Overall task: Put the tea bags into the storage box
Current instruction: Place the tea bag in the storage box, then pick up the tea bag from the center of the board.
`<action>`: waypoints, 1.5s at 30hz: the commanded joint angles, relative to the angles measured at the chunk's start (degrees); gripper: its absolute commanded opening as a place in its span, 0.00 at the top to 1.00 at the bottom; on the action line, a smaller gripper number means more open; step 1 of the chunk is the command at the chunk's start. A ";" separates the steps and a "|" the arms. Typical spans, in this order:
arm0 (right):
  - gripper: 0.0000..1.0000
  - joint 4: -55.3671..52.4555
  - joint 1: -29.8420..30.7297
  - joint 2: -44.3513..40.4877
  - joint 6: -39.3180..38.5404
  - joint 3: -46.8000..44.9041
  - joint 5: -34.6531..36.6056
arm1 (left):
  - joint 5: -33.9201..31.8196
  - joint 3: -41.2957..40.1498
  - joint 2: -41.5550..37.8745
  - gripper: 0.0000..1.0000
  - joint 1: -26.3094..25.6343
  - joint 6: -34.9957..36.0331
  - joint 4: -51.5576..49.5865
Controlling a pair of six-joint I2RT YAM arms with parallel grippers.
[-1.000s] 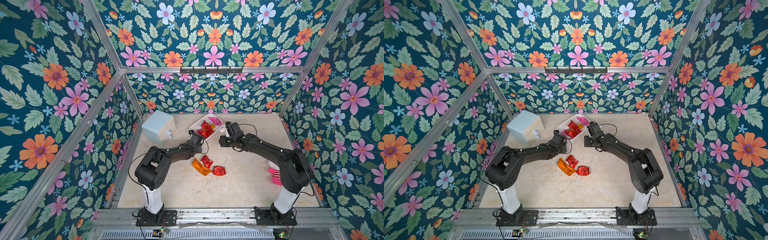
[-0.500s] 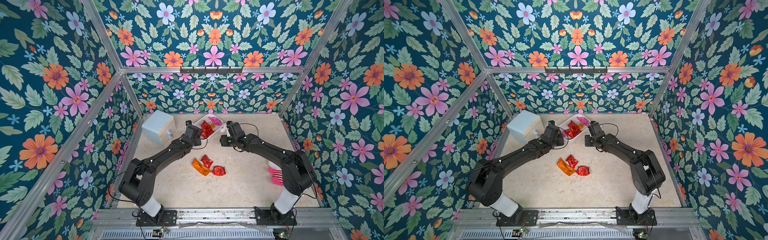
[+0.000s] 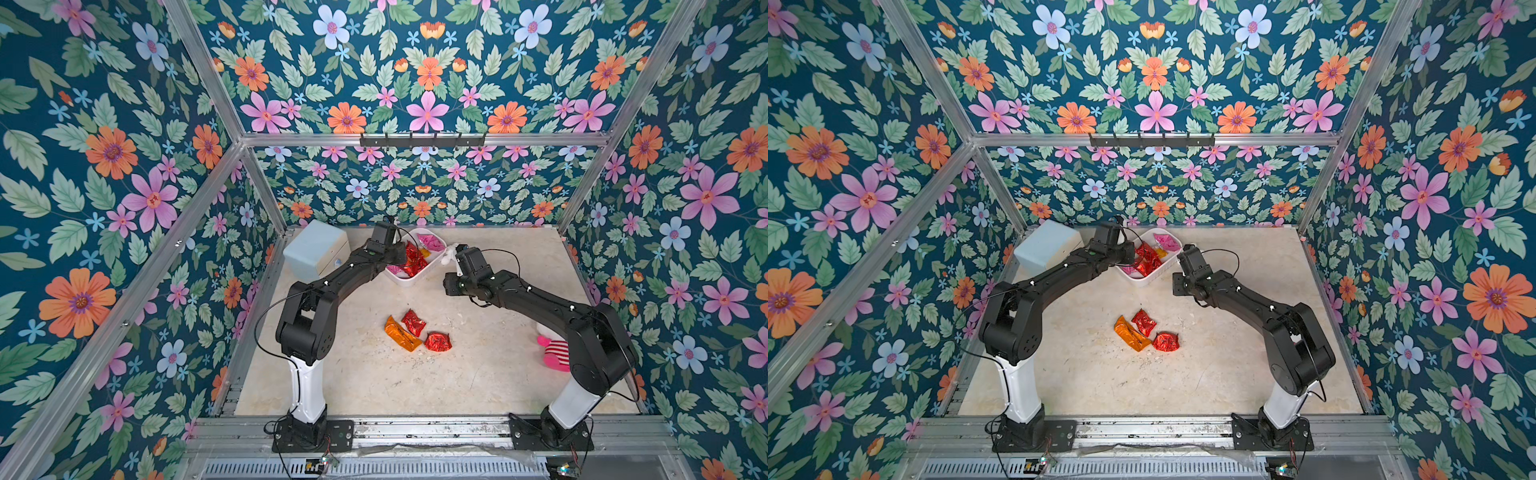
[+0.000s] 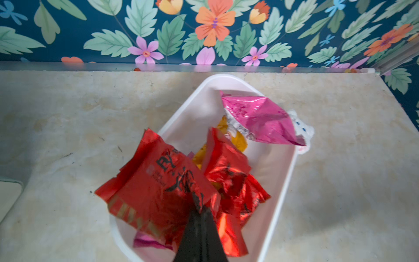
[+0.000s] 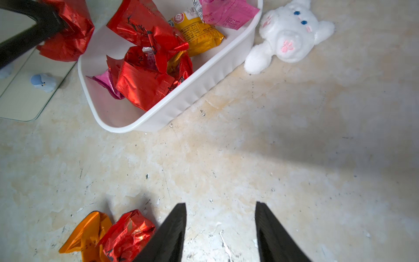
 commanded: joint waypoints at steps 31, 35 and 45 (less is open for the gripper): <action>0.40 0.20 3.37 -2.05 0.79 -5.80 -8.79 | 9.57 -13.15 -11.56 0.05 2.07 -12.19 9.00; 0.39 -2.35 7.83 -2.06 1.02 -7.15 -8.95 | 8.70 -17.26 -16.92 0.05 2.12 -13.37 9.77; 0.39 -6.04 14.04 -4.40 4.28 -12.69 -7.53 | 5.20 -34.98 -28.44 0.06 2.14 -18.82 14.65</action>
